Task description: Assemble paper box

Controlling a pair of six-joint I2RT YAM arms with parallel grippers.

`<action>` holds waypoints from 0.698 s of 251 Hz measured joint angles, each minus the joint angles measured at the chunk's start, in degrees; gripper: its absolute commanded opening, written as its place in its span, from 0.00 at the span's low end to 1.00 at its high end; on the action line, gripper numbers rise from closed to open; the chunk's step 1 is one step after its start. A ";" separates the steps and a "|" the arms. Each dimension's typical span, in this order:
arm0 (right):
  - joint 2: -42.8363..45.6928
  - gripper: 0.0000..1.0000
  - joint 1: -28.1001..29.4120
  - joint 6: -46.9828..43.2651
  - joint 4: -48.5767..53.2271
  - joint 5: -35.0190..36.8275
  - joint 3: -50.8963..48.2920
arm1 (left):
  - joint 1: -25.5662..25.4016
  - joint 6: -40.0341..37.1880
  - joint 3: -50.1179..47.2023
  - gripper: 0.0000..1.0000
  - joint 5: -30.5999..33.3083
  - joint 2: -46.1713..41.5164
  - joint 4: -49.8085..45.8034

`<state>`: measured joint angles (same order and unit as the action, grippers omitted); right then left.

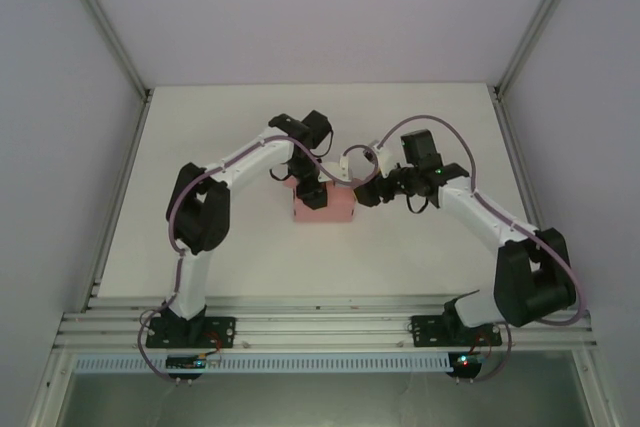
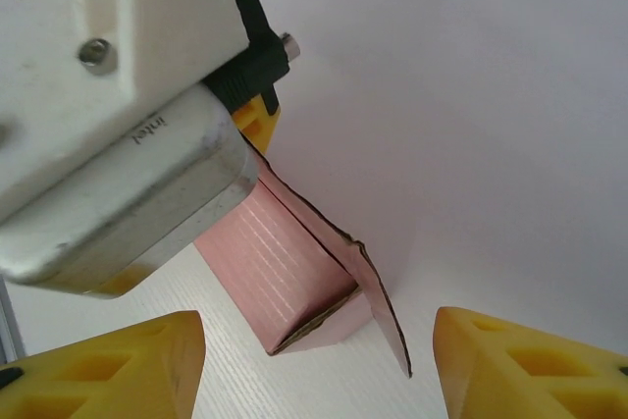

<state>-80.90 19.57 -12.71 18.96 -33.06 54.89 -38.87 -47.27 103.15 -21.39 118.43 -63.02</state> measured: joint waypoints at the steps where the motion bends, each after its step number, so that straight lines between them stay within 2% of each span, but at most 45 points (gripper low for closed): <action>1: -0.07 0.64 0.00 -0.09 0.00 0.00 0.00 | 0.00 0.00 0.00 0.31 -0.02 0.00 0.00; 44: -1.97 0.62 -0.11 -1.70 -0.39 0.00 0.13 | 0.00 0.00 0.00 0.31 -0.11 0.00 0.00; 67: -2.84 0.66 -0.20 -2.40 -1.14 0.00 0.17 | 0.00 0.00 0.00 0.30 -0.11 0.00 0.00; 90: -4.35 0.65 -0.20 -3.56 -1.62 -0.20 0.46 | 0.00 0.04 0.00 0.30 -0.11 0.00 0.02; 115: -5.86 0.55 -0.20 -4.70 -1.75 -0.63 0.79 | 0.00 0.22 0.00 0.31 -0.09 0.00 0.02; 152: -7.30 0.28 -0.20 -7.04 -1.05 -1.60 2.32 | 0.00 0.39 -0.02 0.31 -0.09 0.00 0.04; 175: -7.56 0.19 -0.20 -7.80 -0.09 -2.32 3.48 | 0.00 0.42 0.00 0.31 -0.07 0.00 0.07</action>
<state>-88.47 19.38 -20.51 18.87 -35.38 58.37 -38.87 -46.85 103.15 -21.45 118.43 -62.96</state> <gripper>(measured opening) 0.242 0.371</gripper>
